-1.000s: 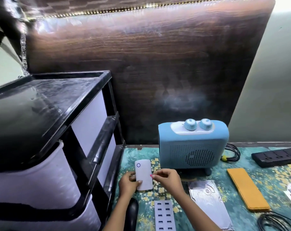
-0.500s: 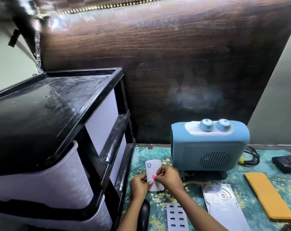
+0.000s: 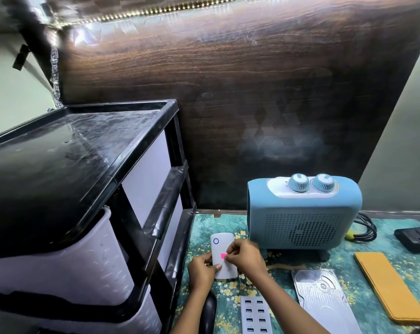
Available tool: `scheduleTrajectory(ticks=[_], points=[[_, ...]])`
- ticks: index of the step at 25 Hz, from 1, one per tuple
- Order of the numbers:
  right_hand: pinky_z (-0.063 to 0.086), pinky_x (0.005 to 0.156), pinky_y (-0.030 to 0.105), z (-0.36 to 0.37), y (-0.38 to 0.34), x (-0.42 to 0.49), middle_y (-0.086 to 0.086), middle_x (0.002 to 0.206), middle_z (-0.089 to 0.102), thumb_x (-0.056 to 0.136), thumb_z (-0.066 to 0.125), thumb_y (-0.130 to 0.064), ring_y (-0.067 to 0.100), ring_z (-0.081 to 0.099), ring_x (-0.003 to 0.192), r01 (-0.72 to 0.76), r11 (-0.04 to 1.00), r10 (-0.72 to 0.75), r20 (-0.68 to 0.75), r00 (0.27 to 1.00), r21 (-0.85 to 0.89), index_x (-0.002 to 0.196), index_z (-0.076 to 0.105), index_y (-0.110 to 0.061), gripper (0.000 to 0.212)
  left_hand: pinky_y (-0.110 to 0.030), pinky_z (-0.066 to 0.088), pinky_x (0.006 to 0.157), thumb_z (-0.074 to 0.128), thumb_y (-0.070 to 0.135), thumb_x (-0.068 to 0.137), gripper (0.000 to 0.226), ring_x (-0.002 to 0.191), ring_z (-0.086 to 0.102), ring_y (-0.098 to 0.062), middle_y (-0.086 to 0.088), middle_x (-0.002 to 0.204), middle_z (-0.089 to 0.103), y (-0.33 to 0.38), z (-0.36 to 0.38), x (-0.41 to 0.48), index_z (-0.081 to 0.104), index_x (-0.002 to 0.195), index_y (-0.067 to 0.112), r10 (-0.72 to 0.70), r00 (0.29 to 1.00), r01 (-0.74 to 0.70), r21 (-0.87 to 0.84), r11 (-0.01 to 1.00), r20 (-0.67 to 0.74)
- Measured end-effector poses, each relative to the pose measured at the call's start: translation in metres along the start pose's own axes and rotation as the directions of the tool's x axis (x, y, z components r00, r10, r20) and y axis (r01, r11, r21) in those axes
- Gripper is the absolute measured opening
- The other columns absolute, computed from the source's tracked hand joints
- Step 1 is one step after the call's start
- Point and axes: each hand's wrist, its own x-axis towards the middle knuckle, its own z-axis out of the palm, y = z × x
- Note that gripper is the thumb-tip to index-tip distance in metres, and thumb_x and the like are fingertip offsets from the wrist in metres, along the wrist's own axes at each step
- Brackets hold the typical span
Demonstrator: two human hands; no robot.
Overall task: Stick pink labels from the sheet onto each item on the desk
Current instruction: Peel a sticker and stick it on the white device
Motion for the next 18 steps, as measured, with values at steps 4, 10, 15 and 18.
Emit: scheduleTrajectory(ticks=[4, 10, 15, 18], points=[[0.041, 0.055, 0.024, -0.002, 0.001, 0.002, -0.007, 0.064, 0.056, 0.069, 0.072, -0.015, 0.011, 0.056, 0.064, 0.008, 1.0, -0.008, -0.001, 1.0, 0.021, 0.061, 0.049, -0.025, 0.027, -0.02, 0.046, 0.069, 0.071, -0.005, 0.072, 0.039, 0.081, 0.062, -0.015, -0.015, 0.104, 0.072, 0.002, 0.001, -0.002, 0.067, 0.11, 0.001, -0.006, 1.0, 0.006, 0.0, 1.0, -0.001], [0.045, 0.068, 0.031, 0.004, 0.0, -0.001, 0.001, 0.091, 0.056, 0.066, 0.07, -0.02, 0.015, 0.052, 0.078, 0.038, 0.999, -0.034, -0.135, 0.99, 0.027, 0.086, 0.047, -0.021, 0.031, -0.02, 0.045, 0.068, 0.069, -0.007, 0.072, 0.037, 0.079, 0.062, -0.015, -0.013, 0.098, 0.073, 0.005, -0.002, -0.004, 0.068, 0.108, 0.001, 0.003, 1.0, -0.003, -0.006, 1.0, 0.007], [0.045, 0.075, 0.033, 0.016, -0.004, -0.004, 0.006, 0.122, 0.055, 0.066, 0.073, -0.029, 0.028, 0.056, 0.107, -0.022, 0.997, 0.011, -0.16, 0.987, -0.068, 0.12, 0.044, -0.017, 0.063, -0.018, 0.044, 0.066, 0.069, -0.007, 0.072, 0.036, 0.078, 0.059, -0.012, -0.013, 0.097, 0.073, 0.008, -0.003, -0.008, 0.069, 0.107, 0.001, 0.002, 1.0, -0.002, -0.004, 1.0, 0.002], [0.051, 0.073, 0.03, 0.012, -0.006, -0.003, 0.011, 0.108, 0.068, 0.064, 0.077, -0.021, 0.026, 0.064, 0.093, -0.088, 0.989, 0.104, -0.128, 0.986, 0.123, 0.114, 0.058, -0.015, 0.053, -0.016, 0.043, 0.066, 0.069, -0.006, 0.073, 0.039, 0.081, 0.06, -0.012, -0.014, 0.105, 0.072, 0.011, -0.004, -0.01, 0.067, 0.111, 0.003, 0.006, 1.0, -0.006, 0.024, 1.0, -0.002]])
